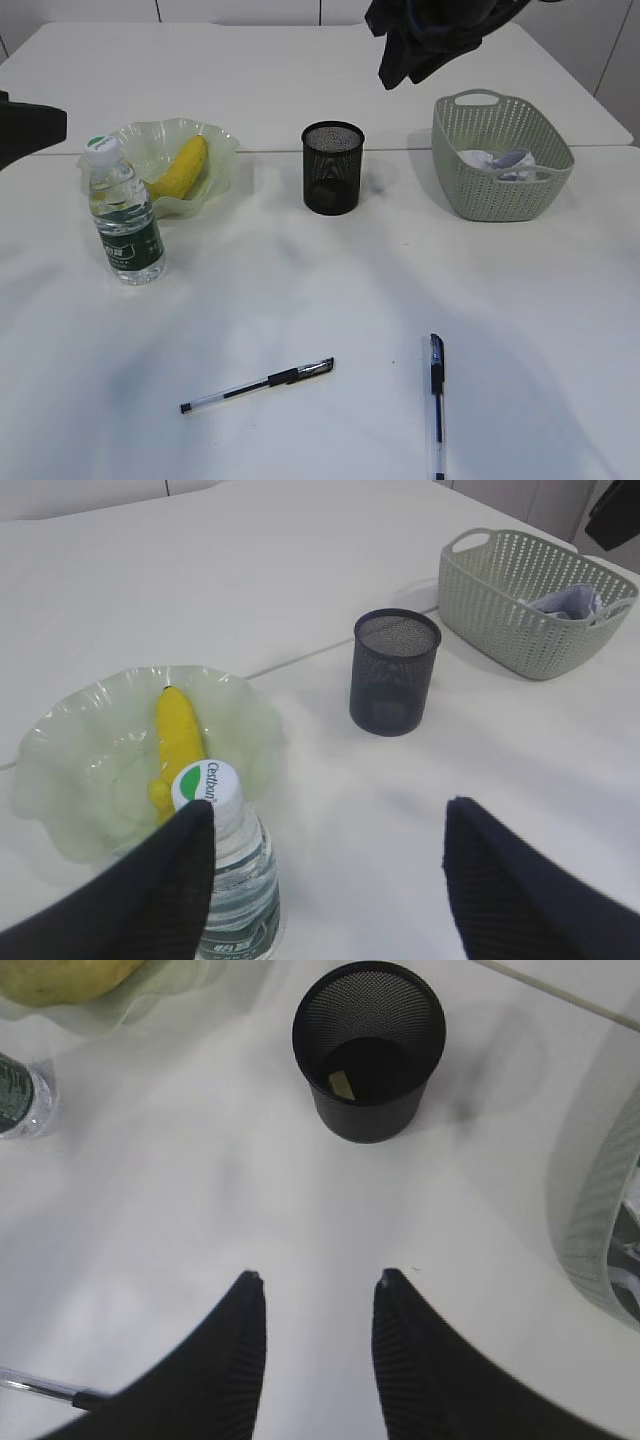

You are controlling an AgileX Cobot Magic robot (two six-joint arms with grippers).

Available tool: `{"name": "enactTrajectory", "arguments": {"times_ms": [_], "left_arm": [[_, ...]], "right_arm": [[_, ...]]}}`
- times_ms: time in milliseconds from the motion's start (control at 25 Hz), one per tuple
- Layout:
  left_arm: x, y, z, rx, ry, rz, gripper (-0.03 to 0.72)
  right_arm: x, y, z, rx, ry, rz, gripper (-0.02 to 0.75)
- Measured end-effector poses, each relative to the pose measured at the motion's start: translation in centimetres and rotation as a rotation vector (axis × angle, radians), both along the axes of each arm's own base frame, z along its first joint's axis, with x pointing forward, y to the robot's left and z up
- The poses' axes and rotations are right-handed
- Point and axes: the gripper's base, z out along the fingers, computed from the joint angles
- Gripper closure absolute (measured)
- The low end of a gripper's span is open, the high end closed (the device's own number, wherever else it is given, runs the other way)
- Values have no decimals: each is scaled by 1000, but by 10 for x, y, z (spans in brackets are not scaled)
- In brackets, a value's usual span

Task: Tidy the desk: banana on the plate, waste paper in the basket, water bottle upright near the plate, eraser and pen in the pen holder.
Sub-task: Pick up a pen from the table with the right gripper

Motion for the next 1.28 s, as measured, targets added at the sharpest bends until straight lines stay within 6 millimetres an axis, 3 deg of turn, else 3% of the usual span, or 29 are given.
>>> {"name": "enactTrajectory", "arguments": {"times_ms": [320,440,800,1000,1280], "left_arm": [[-1,-2,0,-17,8,-17,181],[-1,-2,0,-19,9,-18,181],[-1,-2,0,-21,10,-19,181],[-1,-2,0,-24,11,-23,181],[-2,-3,0,-24,13,-27,181]], "right_arm": [[-17,-8,31,48,-33,-108,500],[-25,-13,33,33,-19,-148,500],[-50,-23,-21,-50,194,-212,500],[-64,-28,-40,-75,274,-237,500],[-100,-28,-76,-108,367,-254,500]]}}
